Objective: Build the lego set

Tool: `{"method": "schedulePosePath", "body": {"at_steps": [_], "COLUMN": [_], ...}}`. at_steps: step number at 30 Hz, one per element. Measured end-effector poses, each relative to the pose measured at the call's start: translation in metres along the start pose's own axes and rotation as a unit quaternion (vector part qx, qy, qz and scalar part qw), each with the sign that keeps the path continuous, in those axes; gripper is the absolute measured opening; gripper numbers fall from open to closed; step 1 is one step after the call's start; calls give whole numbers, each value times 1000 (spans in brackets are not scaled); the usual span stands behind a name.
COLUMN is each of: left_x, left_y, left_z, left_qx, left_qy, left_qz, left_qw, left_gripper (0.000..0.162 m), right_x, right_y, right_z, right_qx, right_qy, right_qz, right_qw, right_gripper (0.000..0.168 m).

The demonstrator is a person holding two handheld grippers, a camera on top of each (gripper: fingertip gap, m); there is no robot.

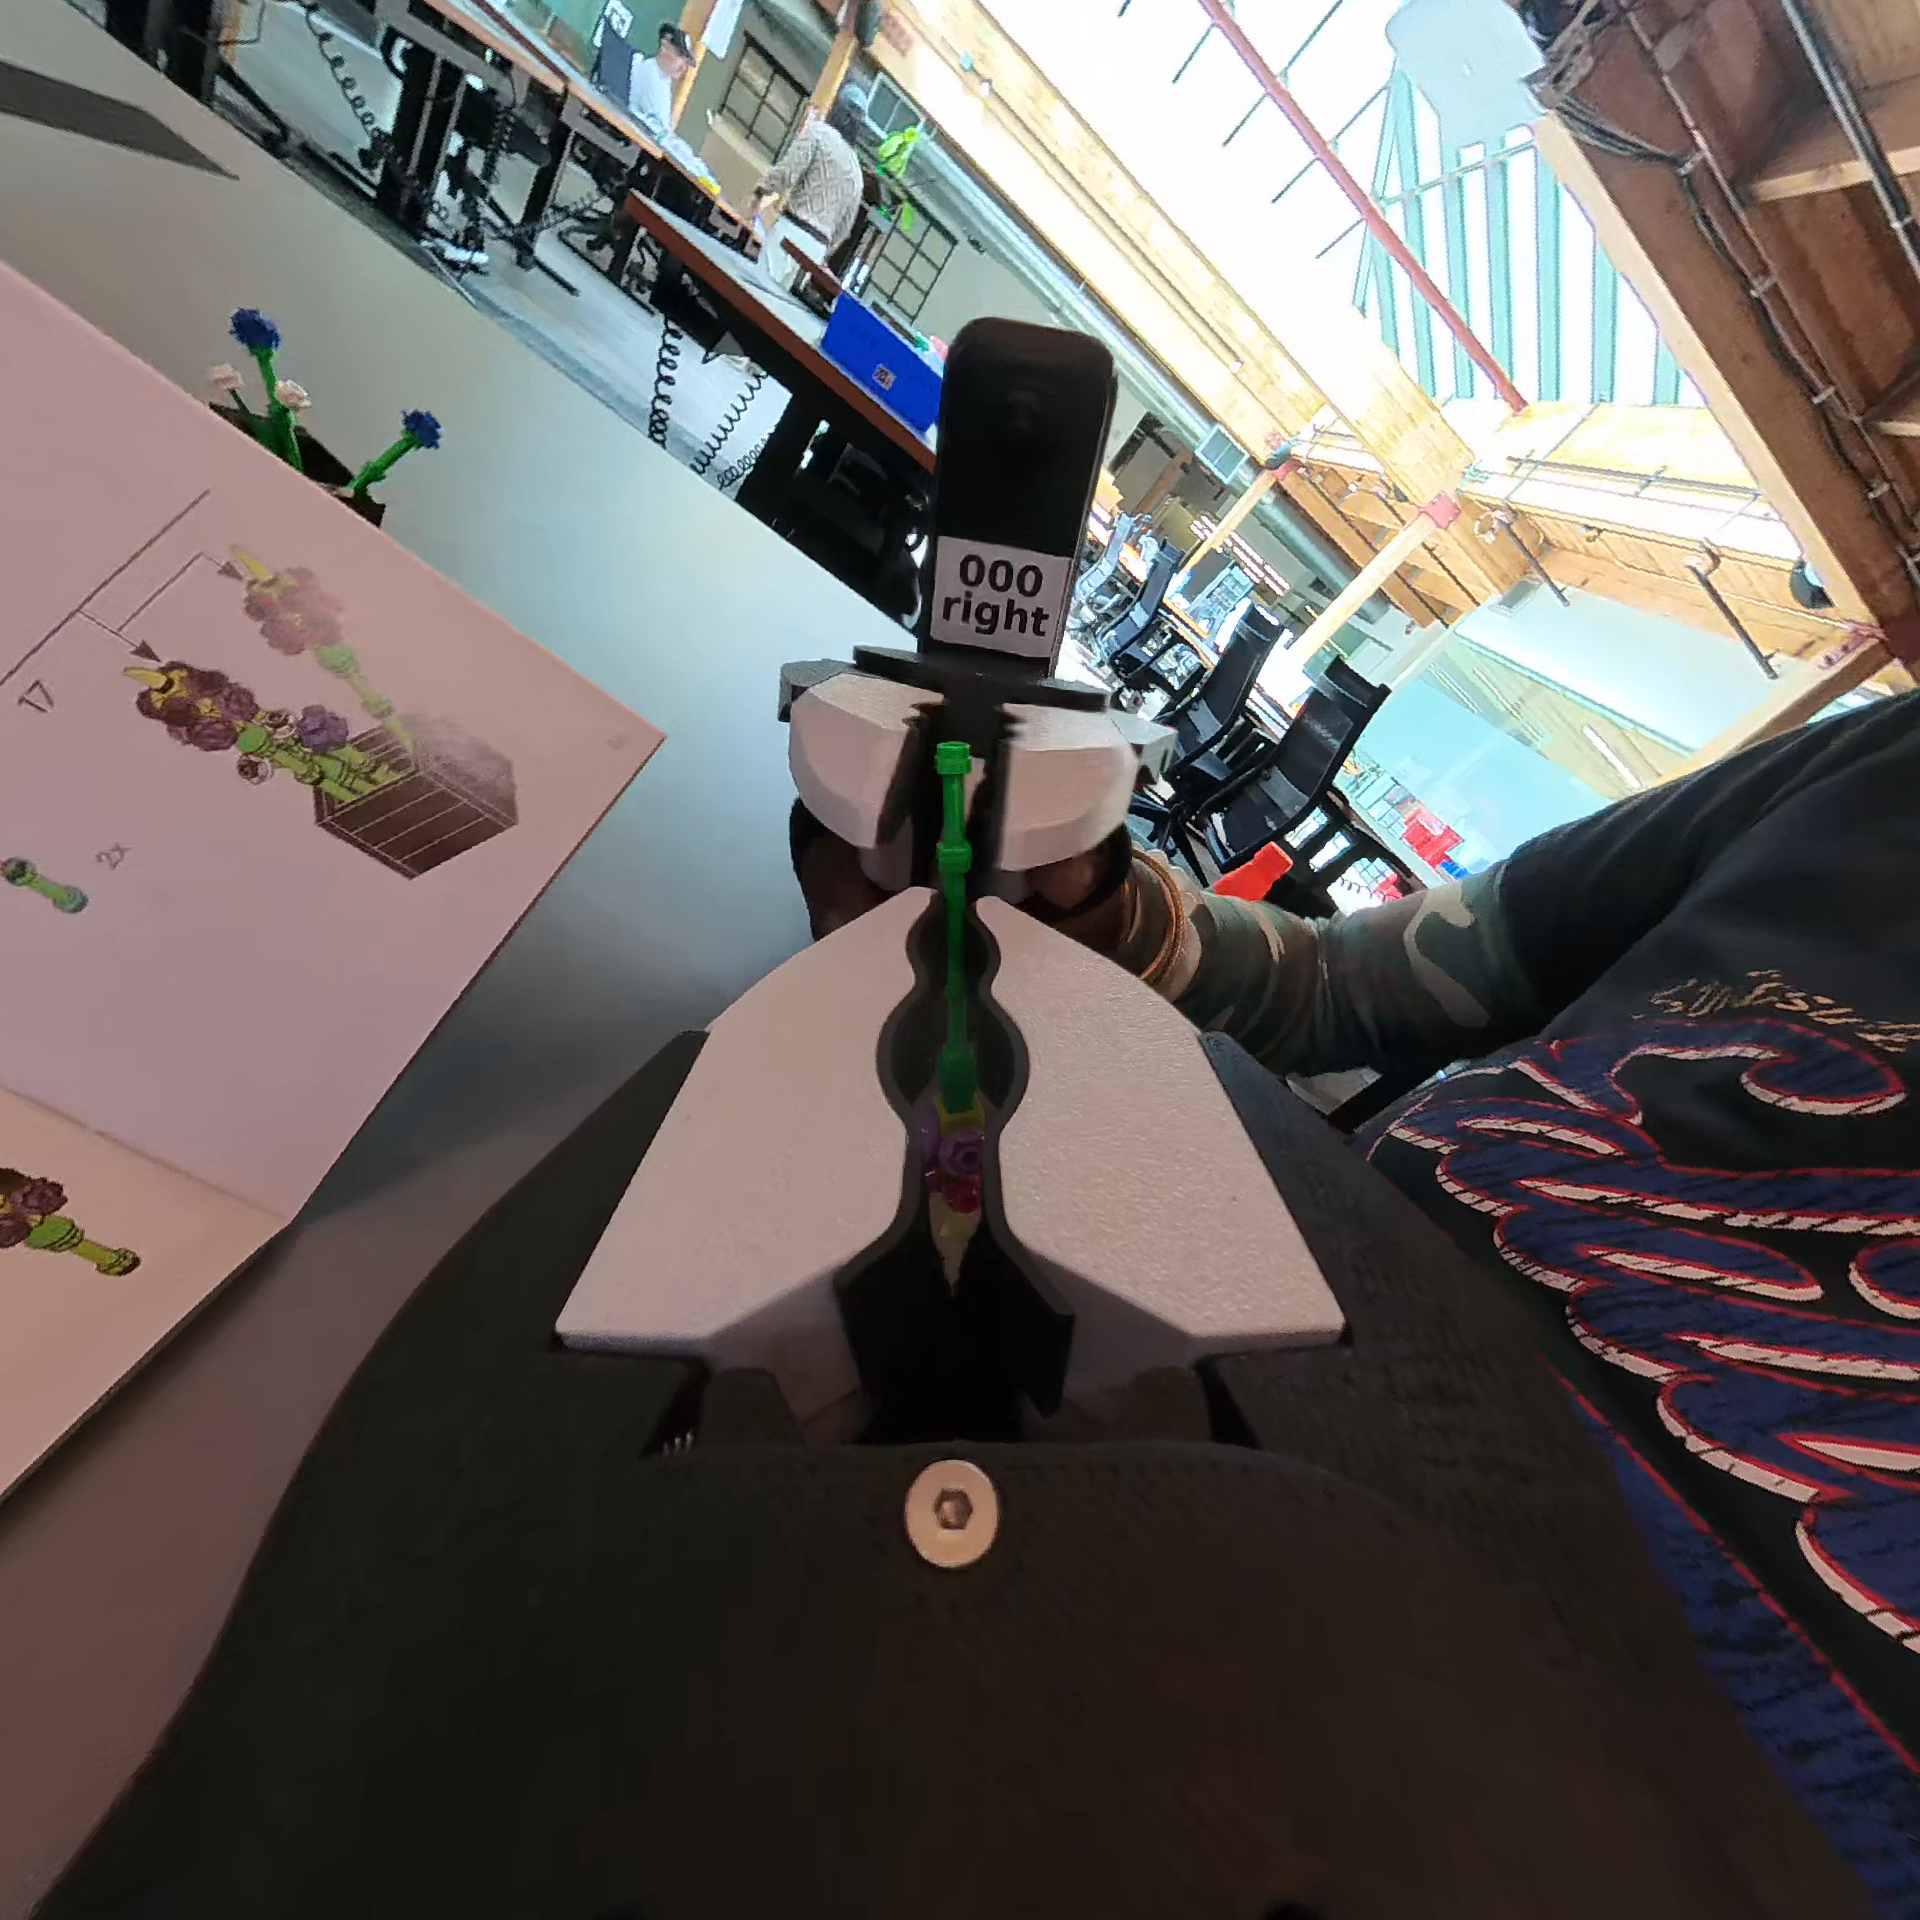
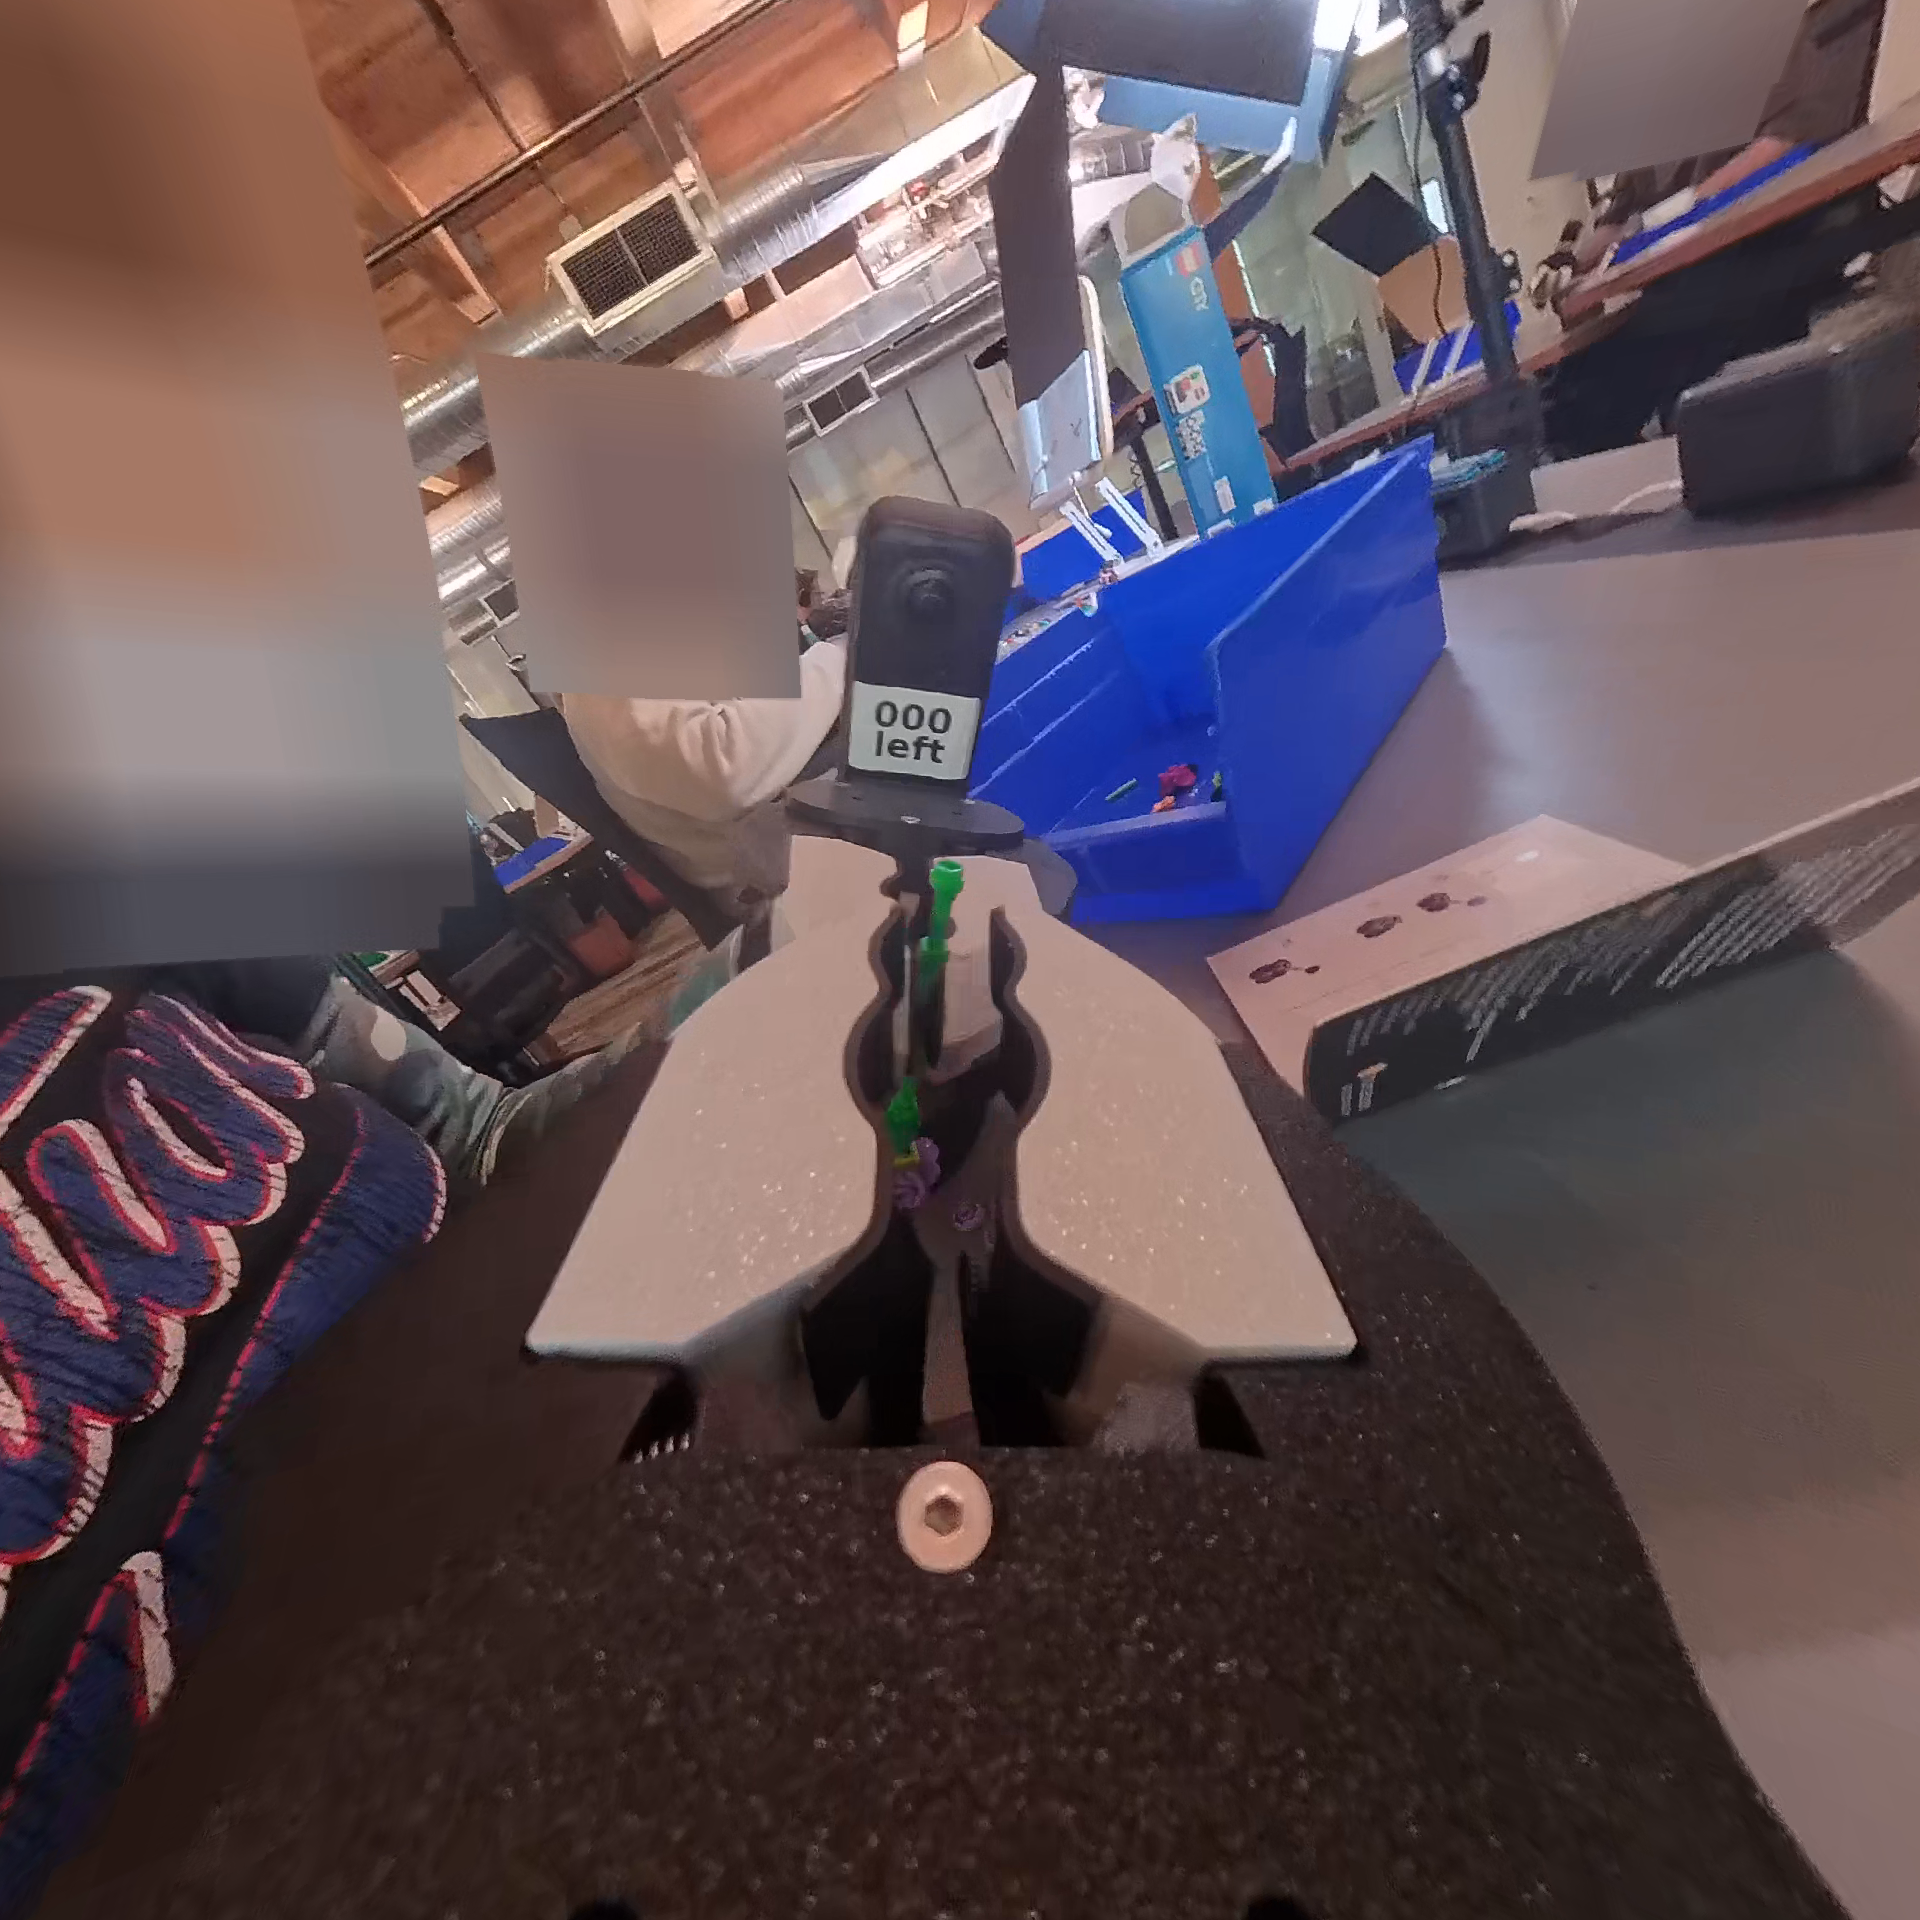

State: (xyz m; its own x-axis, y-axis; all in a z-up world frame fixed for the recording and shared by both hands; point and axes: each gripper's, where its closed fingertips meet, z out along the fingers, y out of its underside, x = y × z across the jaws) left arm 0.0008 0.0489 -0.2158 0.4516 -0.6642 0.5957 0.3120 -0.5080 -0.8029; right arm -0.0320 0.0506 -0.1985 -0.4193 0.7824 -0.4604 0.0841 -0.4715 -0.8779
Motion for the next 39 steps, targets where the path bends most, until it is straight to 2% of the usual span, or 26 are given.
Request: {"method": "schedulePosePath", "body": {"at_steps": [3, 6, 10, 20, 24, 26, 27, 29, 32, 34, 35, 37, 39], "left_x": [1, 0, 0, -4, 1, 2, 3, 3, 1, -1, -2, -3, -4], "left_y": [-10, -30, -56, -59, -58, -58, -59, -63, -69, -71, -70, -62, -48], "left_z": [-5, -16, -35, -36, -32, -32, -34, -37, -45, -51, -54, -56, -51], "left_qx": [37, 114, 220, 232, 226, 225, 226, 231, 223, 201, 180, 110, 13], "left_qy": [9, 23, 49, 0, 15, 14, 13, 0, -54, -130, -176, -268, -329], "left_qz": [-8, -31, -61, -3, 0, 8, 14, 31, 83, 174, 237, 373, 499], "left_qw": [999, 993, 972, 973, 974, 974, 974, 972, 970, 955, 938, 882, 802], "left_gripper": [2, 2, 2, 2, 2, 2, 5, 23, 43, 45, 45, 45, 43], "right_x": [-6, -5, -1, -5, -6, -6, -6, -1, 10, 18, 22, 25, 17], "right_y": [-9, -18, -7, 13, 14, 14, 12, 7, 2, 0, 1, 11, 27], "right_z": [-4, -10, -2, 18, 26, 26, 24, 18, 0, -17, -28, -49, -66], "right_qx": [23, 43, 1, -56, -59, -68, -70, -78, -145, -222, -272, -382, -470], "right_qy": [-20, -11, 24, 24, 22, 21, 26, 54, 123, 174, 197, 214, 192], "right_qz": [-10, -34, -81, -66, -63, -70, -78, -105, -203, -299, -339, -368, -320], "right_qw": [999, 998, 996, 996, 996, 995, 994, 990, 961, 912, 879, 820, 800], "right_gripper": [26, 29, 30, 35, 21, 21, 21, 21, 21, 21, 21, 21, 21]}}
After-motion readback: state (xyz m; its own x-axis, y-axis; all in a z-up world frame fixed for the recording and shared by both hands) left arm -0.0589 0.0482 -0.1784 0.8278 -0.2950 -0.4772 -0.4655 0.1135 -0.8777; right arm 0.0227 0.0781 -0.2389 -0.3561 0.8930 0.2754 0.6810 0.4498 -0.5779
